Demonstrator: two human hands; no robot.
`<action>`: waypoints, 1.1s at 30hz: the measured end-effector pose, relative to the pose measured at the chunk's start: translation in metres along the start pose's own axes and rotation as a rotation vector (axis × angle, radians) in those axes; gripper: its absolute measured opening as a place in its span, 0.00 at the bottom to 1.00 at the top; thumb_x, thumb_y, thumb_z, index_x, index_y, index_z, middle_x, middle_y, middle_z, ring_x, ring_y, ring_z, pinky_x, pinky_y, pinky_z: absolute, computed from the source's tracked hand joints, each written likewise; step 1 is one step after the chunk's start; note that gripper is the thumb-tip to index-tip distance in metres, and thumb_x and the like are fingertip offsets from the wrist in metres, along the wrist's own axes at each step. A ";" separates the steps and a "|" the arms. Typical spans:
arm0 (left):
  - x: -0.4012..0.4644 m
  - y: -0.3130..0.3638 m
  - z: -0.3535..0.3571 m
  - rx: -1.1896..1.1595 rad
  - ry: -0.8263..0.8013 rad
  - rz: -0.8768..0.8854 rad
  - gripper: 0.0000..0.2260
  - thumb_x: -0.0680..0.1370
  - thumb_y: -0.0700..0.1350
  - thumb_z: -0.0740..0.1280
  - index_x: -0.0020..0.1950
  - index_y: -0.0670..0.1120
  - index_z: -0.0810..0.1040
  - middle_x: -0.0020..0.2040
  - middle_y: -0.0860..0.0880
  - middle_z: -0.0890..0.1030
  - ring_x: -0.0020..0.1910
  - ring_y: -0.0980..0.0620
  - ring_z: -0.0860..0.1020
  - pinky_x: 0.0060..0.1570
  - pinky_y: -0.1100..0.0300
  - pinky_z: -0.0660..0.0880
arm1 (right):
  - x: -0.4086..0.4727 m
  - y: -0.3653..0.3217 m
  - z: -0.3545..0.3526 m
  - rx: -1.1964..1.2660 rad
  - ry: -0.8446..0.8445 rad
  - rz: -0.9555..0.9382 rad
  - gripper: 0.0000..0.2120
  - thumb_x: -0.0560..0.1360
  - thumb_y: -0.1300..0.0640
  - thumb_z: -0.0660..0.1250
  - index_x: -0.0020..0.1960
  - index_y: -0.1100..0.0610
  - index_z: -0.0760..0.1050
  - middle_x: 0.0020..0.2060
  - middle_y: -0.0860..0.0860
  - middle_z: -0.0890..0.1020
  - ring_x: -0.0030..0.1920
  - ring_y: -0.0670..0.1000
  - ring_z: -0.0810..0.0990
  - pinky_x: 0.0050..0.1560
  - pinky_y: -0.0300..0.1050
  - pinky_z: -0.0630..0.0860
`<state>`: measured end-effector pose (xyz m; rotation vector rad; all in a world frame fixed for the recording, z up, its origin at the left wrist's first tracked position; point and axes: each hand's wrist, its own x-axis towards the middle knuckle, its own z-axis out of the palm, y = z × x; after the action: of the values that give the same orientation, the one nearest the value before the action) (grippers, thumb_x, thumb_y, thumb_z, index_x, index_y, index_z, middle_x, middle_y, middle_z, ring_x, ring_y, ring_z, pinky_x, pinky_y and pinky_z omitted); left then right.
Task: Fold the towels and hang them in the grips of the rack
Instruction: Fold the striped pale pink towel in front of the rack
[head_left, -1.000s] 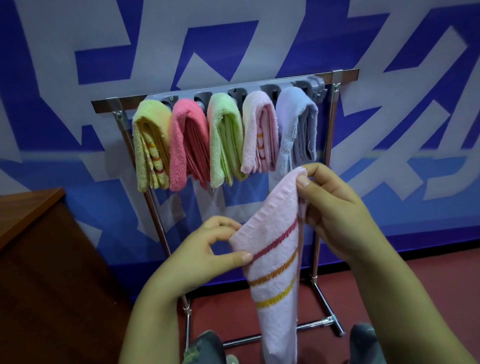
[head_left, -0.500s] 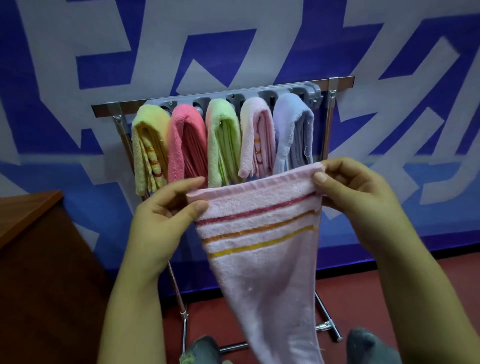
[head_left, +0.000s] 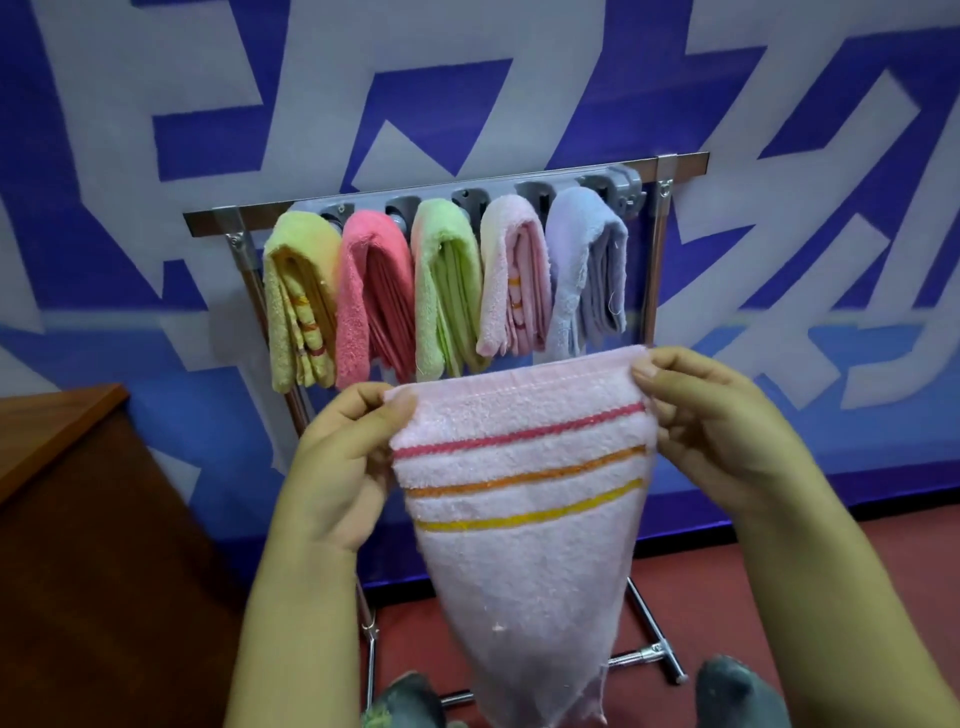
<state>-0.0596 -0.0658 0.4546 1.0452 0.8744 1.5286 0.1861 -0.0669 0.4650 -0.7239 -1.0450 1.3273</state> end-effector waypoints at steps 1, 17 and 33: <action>0.000 -0.003 0.004 0.018 0.055 -0.041 0.04 0.68 0.41 0.70 0.36 0.45 0.75 0.27 0.52 0.77 0.26 0.56 0.73 0.28 0.65 0.70 | 0.002 0.005 0.001 0.001 0.047 0.036 0.07 0.75 0.65 0.61 0.39 0.58 0.73 0.21 0.47 0.77 0.22 0.41 0.75 0.25 0.31 0.73; -0.024 -0.009 0.061 0.069 -0.009 0.020 0.04 0.75 0.34 0.66 0.39 0.39 0.75 0.34 0.44 0.81 0.33 0.51 0.81 0.33 0.62 0.79 | -0.014 0.032 0.054 -0.347 0.102 -0.182 0.02 0.71 0.62 0.71 0.41 0.57 0.81 0.36 0.53 0.86 0.41 0.51 0.85 0.45 0.46 0.82; -0.039 -0.003 0.065 0.231 0.051 0.152 0.05 0.74 0.34 0.67 0.42 0.41 0.81 0.36 0.44 0.84 0.37 0.48 0.84 0.39 0.60 0.81 | -0.022 0.031 0.053 -0.551 0.085 -0.347 0.08 0.69 0.62 0.73 0.42 0.48 0.83 0.37 0.40 0.85 0.41 0.38 0.83 0.43 0.30 0.77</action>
<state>0.0048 -0.1029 0.4680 1.2679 1.0455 1.6137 0.1267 -0.0913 0.4540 -0.9427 -1.4133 0.7043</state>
